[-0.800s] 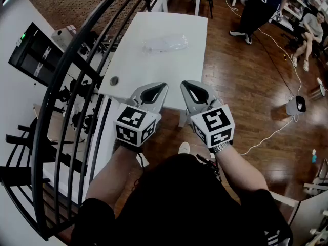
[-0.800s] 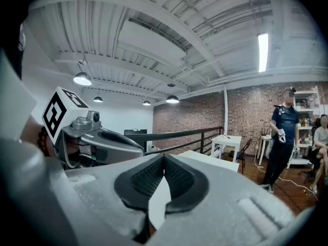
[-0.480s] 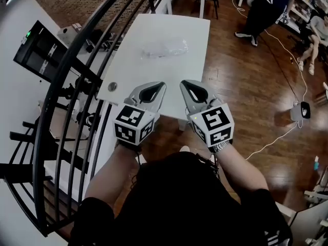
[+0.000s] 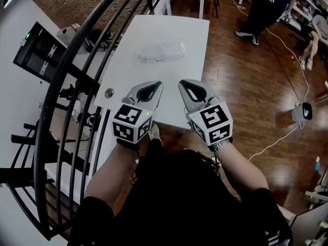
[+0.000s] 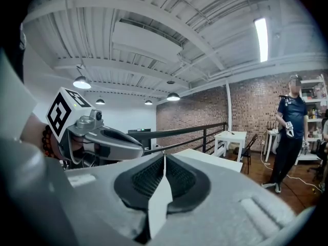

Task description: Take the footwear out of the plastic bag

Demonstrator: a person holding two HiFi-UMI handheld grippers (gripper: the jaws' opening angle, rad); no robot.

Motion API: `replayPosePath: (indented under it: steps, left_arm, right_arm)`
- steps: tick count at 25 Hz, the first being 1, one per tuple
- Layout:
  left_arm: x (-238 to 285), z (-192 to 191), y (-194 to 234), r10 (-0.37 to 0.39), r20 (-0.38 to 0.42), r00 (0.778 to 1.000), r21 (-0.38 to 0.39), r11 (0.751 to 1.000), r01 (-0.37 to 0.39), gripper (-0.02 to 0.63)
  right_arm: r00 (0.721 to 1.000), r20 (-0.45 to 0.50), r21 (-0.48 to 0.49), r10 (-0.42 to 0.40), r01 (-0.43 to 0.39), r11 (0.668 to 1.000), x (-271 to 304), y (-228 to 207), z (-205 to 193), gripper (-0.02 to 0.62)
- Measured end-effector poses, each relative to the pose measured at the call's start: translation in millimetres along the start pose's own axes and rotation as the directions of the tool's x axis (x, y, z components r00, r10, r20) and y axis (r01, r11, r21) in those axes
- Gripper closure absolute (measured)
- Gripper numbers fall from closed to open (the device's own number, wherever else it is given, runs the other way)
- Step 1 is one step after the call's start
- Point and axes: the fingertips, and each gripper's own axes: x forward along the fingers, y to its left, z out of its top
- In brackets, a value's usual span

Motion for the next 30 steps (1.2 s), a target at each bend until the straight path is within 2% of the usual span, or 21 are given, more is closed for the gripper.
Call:
replayPosePath:
  steps: [8, 17, 24, 30]
  left_arm:
    - [16, -8, 60, -0.022, -0.003, 1.0, -0.015, 1.0, 0.022, 0.589]
    - [58, -29, 149, -0.082, -0.073, 0.994, -0.076, 0.994, 0.076, 0.581]
    - [86, -71, 221, -0.101, -0.152, 0.983, -0.165, 0.983, 0.076, 0.552]
    - [109, -105, 264, -0.131, -0.22, 0.967, -0.223, 0.972, 0.081, 0.511]
  right_arm:
    - [0.998, -0.065, -0.002, -0.021, 0.021, 1.0, 55, -5, -7, 0.568]
    - [0.977, -0.208, 0.031, -0.042, 0.049, 0.998, 153, -30, -24, 0.534]
    - [0.934, -0.358, 0.053, -0.017, 0.038, 0.998, 233, -41, -61, 0.476]
    - [0.888, -0.459, 0.024, 0.022, -0.013, 1.0, 297, -40, -93, 0.431]
